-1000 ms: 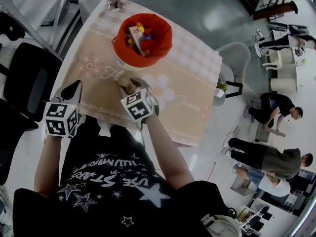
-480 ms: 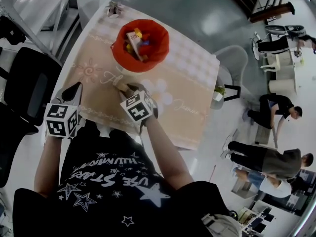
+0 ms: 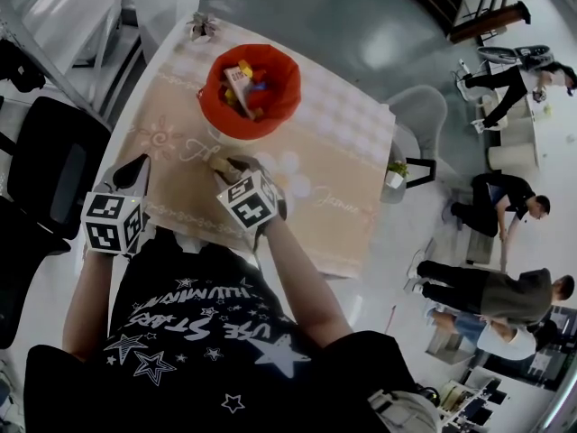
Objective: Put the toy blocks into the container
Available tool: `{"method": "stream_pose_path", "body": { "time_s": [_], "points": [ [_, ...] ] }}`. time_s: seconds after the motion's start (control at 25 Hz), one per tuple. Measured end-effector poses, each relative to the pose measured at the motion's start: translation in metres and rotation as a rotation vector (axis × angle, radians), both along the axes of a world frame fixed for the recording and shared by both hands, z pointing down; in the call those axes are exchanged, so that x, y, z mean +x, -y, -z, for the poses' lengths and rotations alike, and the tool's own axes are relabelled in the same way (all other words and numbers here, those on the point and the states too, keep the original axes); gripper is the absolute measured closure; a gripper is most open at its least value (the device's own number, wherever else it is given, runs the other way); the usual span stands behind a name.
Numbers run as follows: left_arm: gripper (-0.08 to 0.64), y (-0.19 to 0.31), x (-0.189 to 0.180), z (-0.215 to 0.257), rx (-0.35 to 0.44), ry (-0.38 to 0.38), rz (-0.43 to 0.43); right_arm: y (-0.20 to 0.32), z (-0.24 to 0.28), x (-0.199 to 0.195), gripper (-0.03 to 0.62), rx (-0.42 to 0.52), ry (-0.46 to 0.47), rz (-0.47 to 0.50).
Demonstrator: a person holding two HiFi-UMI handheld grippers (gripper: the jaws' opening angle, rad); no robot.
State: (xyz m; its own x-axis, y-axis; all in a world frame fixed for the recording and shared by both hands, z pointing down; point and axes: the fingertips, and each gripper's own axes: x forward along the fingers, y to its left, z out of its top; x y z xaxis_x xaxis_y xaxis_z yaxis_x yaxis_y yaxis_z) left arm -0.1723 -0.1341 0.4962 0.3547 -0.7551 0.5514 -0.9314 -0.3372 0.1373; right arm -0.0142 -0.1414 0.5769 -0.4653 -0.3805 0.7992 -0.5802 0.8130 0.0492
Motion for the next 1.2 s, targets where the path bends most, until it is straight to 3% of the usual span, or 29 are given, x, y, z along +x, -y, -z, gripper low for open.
{"method": "stream_pose_path", "body": {
  "time_s": [0.52, 1.0, 1.2],
  "points": [
    [0.552, 0.012, 0.0, 0.012, 0.034, -0.006, -0.004, 0.012, 0.063, -0.019, 0.439, 0.131, 0.089, 0.033],
    [0.552, 0.018, 0.006, 0.026, 0.069, -0.015, -0.019, 0.014, 0.108, -0.024, 0.439, 0.205, 0.15, 0.026],
    [0.552, 0.021, 0.014, 0.04, 0.104, -0.031, -0.034, 0.011, 0.13, -0.028, 0.439, 0.221, 0.221, 0.014]
  ]
}}
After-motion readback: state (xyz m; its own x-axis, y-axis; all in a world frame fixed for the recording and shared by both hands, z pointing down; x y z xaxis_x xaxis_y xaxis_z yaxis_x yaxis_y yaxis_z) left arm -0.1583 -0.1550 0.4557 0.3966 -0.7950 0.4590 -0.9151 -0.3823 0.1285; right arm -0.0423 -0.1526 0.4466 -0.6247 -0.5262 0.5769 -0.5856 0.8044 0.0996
